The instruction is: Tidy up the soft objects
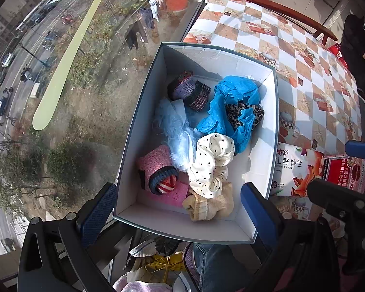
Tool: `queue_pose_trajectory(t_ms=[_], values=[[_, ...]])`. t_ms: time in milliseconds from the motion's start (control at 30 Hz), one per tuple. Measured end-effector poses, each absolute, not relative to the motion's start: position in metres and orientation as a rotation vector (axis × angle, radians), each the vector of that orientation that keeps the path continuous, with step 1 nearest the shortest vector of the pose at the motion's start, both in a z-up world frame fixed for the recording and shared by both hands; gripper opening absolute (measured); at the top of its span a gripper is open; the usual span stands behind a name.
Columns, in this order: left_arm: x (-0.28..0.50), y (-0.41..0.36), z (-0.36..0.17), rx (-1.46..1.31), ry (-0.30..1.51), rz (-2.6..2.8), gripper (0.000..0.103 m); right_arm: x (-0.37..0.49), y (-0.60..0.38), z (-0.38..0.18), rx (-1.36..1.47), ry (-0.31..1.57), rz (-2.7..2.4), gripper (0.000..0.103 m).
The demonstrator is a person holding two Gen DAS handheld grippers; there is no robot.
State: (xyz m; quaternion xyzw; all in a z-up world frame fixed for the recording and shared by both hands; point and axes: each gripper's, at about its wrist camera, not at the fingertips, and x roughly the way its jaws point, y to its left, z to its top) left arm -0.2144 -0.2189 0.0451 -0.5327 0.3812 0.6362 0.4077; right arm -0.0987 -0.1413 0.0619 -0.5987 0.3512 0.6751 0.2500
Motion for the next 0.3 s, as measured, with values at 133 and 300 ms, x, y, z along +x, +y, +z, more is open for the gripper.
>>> queue_pose_trajectory(t_ms=[133,300], values=[[-0.2165,-0.2194,0.0437,-1.361,0.952,1.607,0.101,-0.0988,-0.1416,0.0618,-1.628,0.954,1.839,0.103],[-0.2221,-0.2233,0.0523,-1.362,0.843,1.583,0.101,-0.0987,-0.1413,0.0618,-1.626,0.960,1.838,0.103]])
